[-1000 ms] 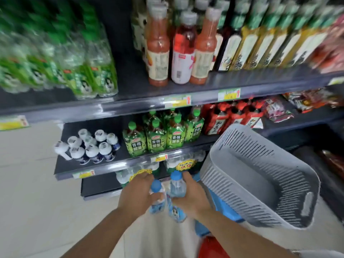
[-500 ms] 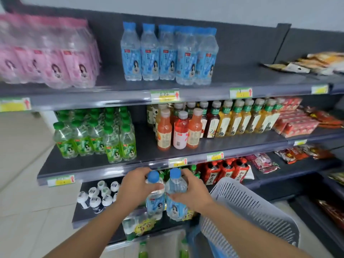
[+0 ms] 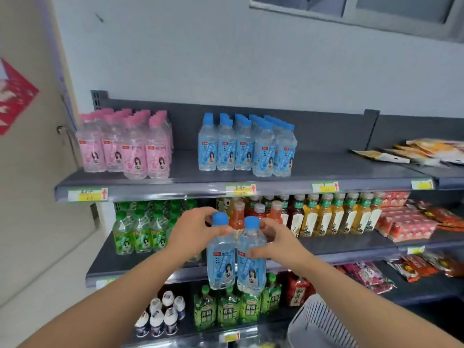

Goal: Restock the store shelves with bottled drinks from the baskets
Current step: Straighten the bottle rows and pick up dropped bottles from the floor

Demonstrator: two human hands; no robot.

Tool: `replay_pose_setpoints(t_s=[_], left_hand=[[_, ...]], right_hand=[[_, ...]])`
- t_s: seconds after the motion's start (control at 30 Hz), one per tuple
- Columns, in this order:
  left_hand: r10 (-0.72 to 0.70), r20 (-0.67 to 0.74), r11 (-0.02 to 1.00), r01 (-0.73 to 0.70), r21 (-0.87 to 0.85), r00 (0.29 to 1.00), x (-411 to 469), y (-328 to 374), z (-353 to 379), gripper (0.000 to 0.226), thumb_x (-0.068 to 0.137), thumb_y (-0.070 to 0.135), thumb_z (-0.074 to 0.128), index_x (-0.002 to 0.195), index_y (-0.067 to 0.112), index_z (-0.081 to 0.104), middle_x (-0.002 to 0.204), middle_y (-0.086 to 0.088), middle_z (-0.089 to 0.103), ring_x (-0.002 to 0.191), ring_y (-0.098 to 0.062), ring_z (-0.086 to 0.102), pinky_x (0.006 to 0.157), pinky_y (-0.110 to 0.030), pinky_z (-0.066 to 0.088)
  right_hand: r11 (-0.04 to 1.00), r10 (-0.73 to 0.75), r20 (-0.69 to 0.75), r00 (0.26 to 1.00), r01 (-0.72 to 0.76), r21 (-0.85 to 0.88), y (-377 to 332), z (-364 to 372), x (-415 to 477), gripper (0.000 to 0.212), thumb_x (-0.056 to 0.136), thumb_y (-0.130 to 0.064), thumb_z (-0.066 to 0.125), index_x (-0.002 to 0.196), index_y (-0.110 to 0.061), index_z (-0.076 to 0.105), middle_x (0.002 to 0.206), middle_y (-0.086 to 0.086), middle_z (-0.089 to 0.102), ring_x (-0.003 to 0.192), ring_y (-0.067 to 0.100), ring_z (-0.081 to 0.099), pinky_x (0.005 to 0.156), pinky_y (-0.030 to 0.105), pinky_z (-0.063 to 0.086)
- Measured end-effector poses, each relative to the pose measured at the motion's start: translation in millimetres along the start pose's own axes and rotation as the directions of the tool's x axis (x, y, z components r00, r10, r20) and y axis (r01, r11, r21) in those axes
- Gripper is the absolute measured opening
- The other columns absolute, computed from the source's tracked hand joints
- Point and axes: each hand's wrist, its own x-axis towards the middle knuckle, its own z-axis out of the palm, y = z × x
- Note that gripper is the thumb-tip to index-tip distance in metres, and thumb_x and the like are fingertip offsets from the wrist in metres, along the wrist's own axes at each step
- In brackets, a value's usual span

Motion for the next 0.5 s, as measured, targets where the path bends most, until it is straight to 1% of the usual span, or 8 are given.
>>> replay_pose_setpoints(t_s=[0.1,0.17,0.23,0.3,0.37,0.43,0.5], left_hand=[[0.017,-0.03,1.0,-0.017,-0.001,0.999,6.3,14.2,-22.2,0.035,0.07,0.05,0.078,0.095,0.027,0.069,0.088,0.009,0.067,0.083,-0.008,0.062,0.076,-0.033,0.049],[0.033,-0.044,0.999,-0.033,-0.006,0.998,10.5,23.2,-35.8,0.035,0.069,0.05,0.079,0.095,0.026,0.071,0.086,0.009,0.069,0.082,-0.007,0.063,0.077,-0.034,0.05],[0.06,-0.068,0.998,-0.061,-0.021,0.996,15.8,30.9,-47.4,0.034,0.069,0.048,0.08,0.092,0.026,0.071,0.085,0.009,0.07,0.082,-0.007,0.064,0.078,-0.036,0.051],[0.079,-0.09,0.996,-0.083,-0.034,0.993,21.9,38.7,-56.7,0.034,0.068,0.047,0.08,0.093,0.026,0.071,0.087,0.009,0.07,0.082,-0.008,0.064,0.079,-0.037,0.053],[0.097,-0.102,0.994,-0.102,-0.046,0.99,28.6,46.6,-62.9,0.036,0.069,0.047,0.08,0.097,0.025,0.072,0.089,0.009,0.071,0.085,-0.008,0.065,0.08,-0.035,0.053],[0.113,-0.122,0.992,-0.12,-0.05,0.986,34.9,56.5,-66.3,0.043,0.07,0.047,0.079,0.105,0.024,0.071,0.096,0.009,0.07,0.089,-0.007,0.064,0.082,-0.03,0.052],[0.114,-0.151,0.992,-0.122,-0.042,0.982,42.5,66.8,-68.2,0.05,0.07,0.048,0.079,0.112,0.021,0.069,0.101,0.007,0.069,0.091,-0.008,0.063,0.082,-0.028,0.05]], right_hand=[[0.999,-0.038,0.007,0.999,0.038,0.003,-25.5,-5.7,2.1,0.057,0.065,-0.004,0.083,0.113,-0.026,0.062,0.099,0.0,0.07,0.092,0.013,0.067,0.077,0.029,0.055],[0.998,-0.069,-0.003,0.998,0.069,-0.01,-40.9,-9.6,3.2,0.055,0.065,-0.005,0.084,0.112,-0.025,0.064,0.101,0.003,0.071,0.091,0.015,0.067,0.08,0.033,0.056],[0.995,-0.1,-0.03,0.995,0.1,-0.016,-53.9,-13.3,4.1,0.051,0.064,-0.006,0.085,0.11,-0.02,0.066,0.102,0.008,0.07,0.086,0.017,0.065,0.079,0.034,0.055],[0.993,-0.121,-0.056,0.991,0.121,-0.013,-65.4,-17.7,4.7,0.05,0.064,-0.01,0.086,0.108,-0.023,0.067,0.102,0.007,0.07,0.089,0.023,0.065,0.08,0.04,0.056],[0.99,-0.14,-0.077,0.987,0.14,0.003,-73.9,-24.0,5.2,0.048,0.064,-0.01,0.086,0.106,-0.026,0.068,0.102,0.004,0.072,0.094,0.024,0.067,0.083,0.045,0.056],[0.988,-0.154,-0.084,0.985,0.156,0.017,-81.3,-31.8,6.1,0.045,0.065,-0.008,0.085,0.105,-0.024,0.069,0.103,0.002,0.071,0.096,0.022,0.067,0.087,0.044,0.056],[0.986,-0.162,-0.078,0.984,0.164,0.022,-85.7,-40.9,9.9,0.044,0.065,-0.008,0.084,0.103,-0.024,0.07,0.103,0.001,0.071,0.098,0.023,0.066,0.087,0.043,0.056]])
